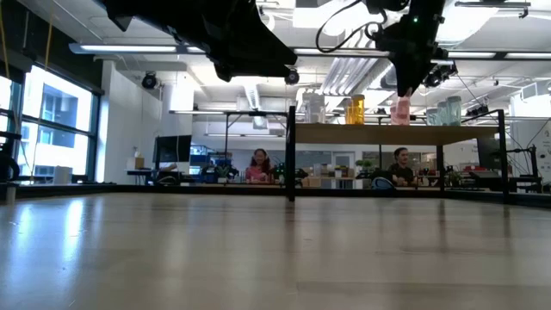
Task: Pick and place medicine bottles onto shelf by color
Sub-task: Put the pink pill bottle on the shelf aligned with the other pink pill bottle
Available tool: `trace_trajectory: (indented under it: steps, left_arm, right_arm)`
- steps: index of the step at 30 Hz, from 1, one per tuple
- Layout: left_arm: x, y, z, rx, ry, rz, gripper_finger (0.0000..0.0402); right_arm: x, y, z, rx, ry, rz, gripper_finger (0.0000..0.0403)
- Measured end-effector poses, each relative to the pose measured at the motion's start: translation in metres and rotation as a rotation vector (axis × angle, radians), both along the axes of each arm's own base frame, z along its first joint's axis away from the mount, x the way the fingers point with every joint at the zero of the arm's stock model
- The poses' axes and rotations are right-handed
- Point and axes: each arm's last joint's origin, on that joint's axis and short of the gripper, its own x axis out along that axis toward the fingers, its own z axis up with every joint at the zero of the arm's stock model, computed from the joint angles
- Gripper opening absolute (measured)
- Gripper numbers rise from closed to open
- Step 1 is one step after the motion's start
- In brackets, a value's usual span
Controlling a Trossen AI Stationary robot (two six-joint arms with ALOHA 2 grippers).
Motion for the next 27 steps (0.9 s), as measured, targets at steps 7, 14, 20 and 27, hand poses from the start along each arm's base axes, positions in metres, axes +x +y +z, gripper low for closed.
trace_trajectory:
  steps: [7, 14, 20, 27]
  left_arm:
    - [0.000, 0.000, 0.000, 0.000, 0.000, 0.000, 0.0211]
    - [0.000, 0.000, 0.000, -0.002, -0.001, 0.001, 0.0211]
    - [0.000, 0.000, 0.000, -0.018, -0.006, 0.007, 0.0211]
    - [0.000, 0.000, 0.000, -0.023, -0.007, 0.009, 0.0211]
  right_arm:
    - [-0.006, 0.005, 0.015, 0.067, 0.004, 0.018, 0.0105]
    - [-0.018, 0.012, 0.042, 0.093, -0.011, -0.066, 0.0105]
    - [-0.014, 0.009, 0.032, 0.100, 0.008, -0.044, 0.0105]
    - [-0.012, 0.000, 0.014, 0.154, 0.000, -0.015, 0.0105]
